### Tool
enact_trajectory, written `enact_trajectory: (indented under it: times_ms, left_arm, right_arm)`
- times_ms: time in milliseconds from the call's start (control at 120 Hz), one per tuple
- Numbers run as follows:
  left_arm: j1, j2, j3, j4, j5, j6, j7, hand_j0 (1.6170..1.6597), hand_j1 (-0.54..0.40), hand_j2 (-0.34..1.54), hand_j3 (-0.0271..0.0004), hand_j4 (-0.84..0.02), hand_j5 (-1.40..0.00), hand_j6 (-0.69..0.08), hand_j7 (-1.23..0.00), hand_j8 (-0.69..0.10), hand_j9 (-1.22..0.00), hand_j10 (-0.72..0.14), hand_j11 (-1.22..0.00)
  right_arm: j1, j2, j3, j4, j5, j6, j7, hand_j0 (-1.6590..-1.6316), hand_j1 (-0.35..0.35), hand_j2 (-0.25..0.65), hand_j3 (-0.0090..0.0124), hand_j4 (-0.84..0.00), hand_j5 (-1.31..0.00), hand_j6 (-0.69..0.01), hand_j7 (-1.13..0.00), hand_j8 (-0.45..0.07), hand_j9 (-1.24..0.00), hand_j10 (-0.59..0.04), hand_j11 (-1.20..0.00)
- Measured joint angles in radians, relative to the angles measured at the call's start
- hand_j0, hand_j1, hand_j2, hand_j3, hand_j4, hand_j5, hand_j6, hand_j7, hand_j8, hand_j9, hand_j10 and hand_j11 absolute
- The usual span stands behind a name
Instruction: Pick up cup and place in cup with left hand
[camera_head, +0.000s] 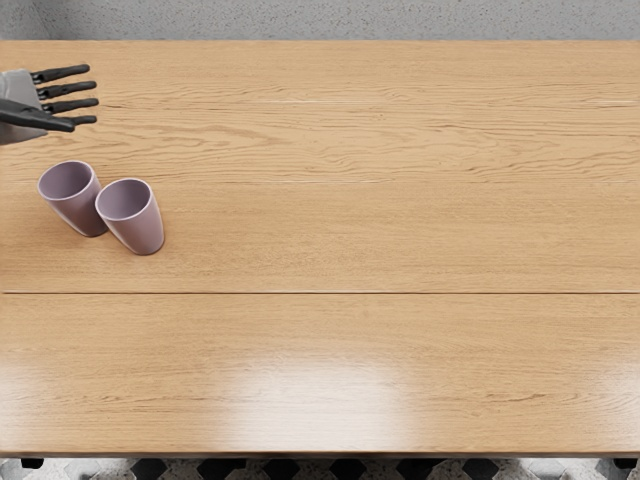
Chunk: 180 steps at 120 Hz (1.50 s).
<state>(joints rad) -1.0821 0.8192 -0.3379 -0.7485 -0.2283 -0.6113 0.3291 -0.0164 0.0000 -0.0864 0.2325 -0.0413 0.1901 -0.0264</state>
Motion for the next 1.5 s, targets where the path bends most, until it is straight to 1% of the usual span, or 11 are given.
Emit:
enact_trajectory:
  times_ms: [83, 150, 225, 333, 408, 600, 708, 800, 983, 1208, 1500]
  left_arm:
    - [-0.007, -0.021, 0.0, 0.0, 0.018, 0.0, 0.029, 1.658, 0.344, 0.0, 0.0, -0.002, 0.0, -0.001, 0.0, -0.001, 0.0, -0.002, 0.0]
    - [-0.045, -0.025, 0.001, 0.0, 0.079, 0.0, 0.041, 1.658, 0.345, 0.0, 0.0, -0.001, 0.0, -0.001, 0.0, -0.001, 0.0, -0.001, 0.0]
    - [-0.111, -0.109, 0.0, 0.0, 0.249, 0.0, 0.048, 1.658, 0.341, 0.0, 0.0, -0.005, -0.01, -0.004, -0.01, -0.004, -0.01, -0.005, -0.01]
    - [-0.132, -0.197, 0.001, 0.0, 0.516, 0.001, 0.051, 1.6581, 0.327, 0.0, 0.0, -0.017, -0.02, -0.017, -0.02, -0.017, -0.02, -0.017, -0.02]
    - [-0.145, -0.246, 0.023, -0.009, 0.668, 0.063, 0.048, 1.658, 0.317, 0.01, 0.0, -0.027, -0.03, -0.027, -0.03, -0.027, -0.03, -0.027, -0.03]
    - [-0.175, -0.215, 0.055, -0.151, 0.889, 0.182, 0.043, 1.6581, 0.283, 0.01, 0.0, -0.058, -0.07, -0.058, -0.07, -0.058, -0.07, -0.057, -0.07]
    - [-0.194, -0.129, 0.096, -0.291, 0.923, 0.229, 0.041, 1.6581, 0.292, 0.01, 0.0, -0.051, -0.06, -0.051, -0.06, -0.051, -0.06, -0.05, -0.06]
    - [-0.221, -0.112, 0.18, -0.388, 0.933, 0.289, 0.034, 1.6581, 0.311, 0.01, 0.0, -0.035, -0.04, -0.035, -0.04, -0.035, -0.04, -0.034, -0.04]
    - [-0.236, -0.057, 0.355, -0.567, 1.019, 0.526, 0.029, 1.6581, 0.325, 0.01, 0.0, -0.024, -0.03, -0.025, -0.03, -0.025, -0.03, -0.024, -0.03]
    - [-0.236, -0.066, 0.463, -0.621, 1.1, 0.638, 0.027, 1.658, 0.309, 0.01, 0.0, -0.038, -0.05, -0.04, -0.05, -0.039, -0.04, -0.038, -0.04]
    - [-0.232, -0.067, 0.499, -0.627, 1.175, 0.664, 0.028, 1.6581, 0.169, 0.04, 0.0, -0.152, -0.19, -0.153, -0.19, -0.153, -0.19, -0.151, -0.19]
  right_arm:
    - [0.004, 0.0, -0.014, 0.001, -0.001, 0.0, 0.0, -1.658, -0.331, -0.003, 0.0, -0.015, -0.02, -0.015, -0.02, -0.015, -0.02, -0.015, -0.02]
    - [0.006, 0.0, -0.017, -0.001, 0.001, -0.001, 0.0, -1.658, -0.331, -0.003, 0.0, -0.015, -0.02, -0.015, -0.02, -0.015, -0.02, -0.015, -0.02]
    - [0.006, 0.0, -0.018, -0.002, 0.002, -0.003, 0.0, -1.658, -0.331, -0.003, 0.0, -0.015, -0.02, -0.015, -0.02, -0.015, -0.02, -0.015, -0.02]
    - [0.006, 0.0, -0.019, -0.003, 0.003, -0.004, 0.0, -1.6581, -0.331, -0.003, 0.0, -0.015, -0.02, -0.015, -0.02, -0.015, -0.02, -0.015, -0.02]
    - [0.006, 0.0, -0.019, -0.003, 0.003, -0.004, 0.0, -1.6581, -0.331, -0.003, 0.0, -0.015, -0.02, -0.015, -0.02, -0.015, -0.02, -0.015, -0.02]
    - [0.006, 0.0, -0.019, -0.003, 0.003, -0.004, 0.0, -1.6581, -0.331, -0.003, 0.0, -0.015, -0.02, -0.015, -0.02, -0.015, -0.02, -0.015, -0.02]
    - [0.006, 0.0, -0.019, -0.003, 0.003, -0.004, 0.0, -1.6581, -0.331, -0.003, 0.0, -0.015, -0.02, -0.015, -0.02, -0.015, -0.02, -0.015, -0.02]
    - [0.006, 0.0, -0.019, -0.003, 0.003, -0.004, 0.0, -1.6581, -0.331, -0.003, 0.0, -0.015, -0.02, -0.015, -0.02, -0.015, -0.02, -0.015, -0.02]
    - [0.006, 0.0, -0.019, -0.002, 0.003, -0.005, 0.0, -1.6581, -0.331, -0.003, 0.0, -0.015, -0.02, -0.015, -0.02, -0.015, -0.02, -0.015, -0.02]
    - [0.006, 0.0, -0.019, -0.003, 0.003, -0.005, 0.0, -1.6581, -0.331, -0.003, 0.0, -0.015, -0.02, -0.015, -0.02, -0.015, -0.02, -0.015, -0.02]
    - [0.006, 0.0, -0.019, -0.003, 0.003, -0.005, 0.0, -1.6581, -0.331, -0.003, 0.0, -0.015, -0.02, -0.015, -0.02, -0.015, -0.02, -0.015, -0.02]
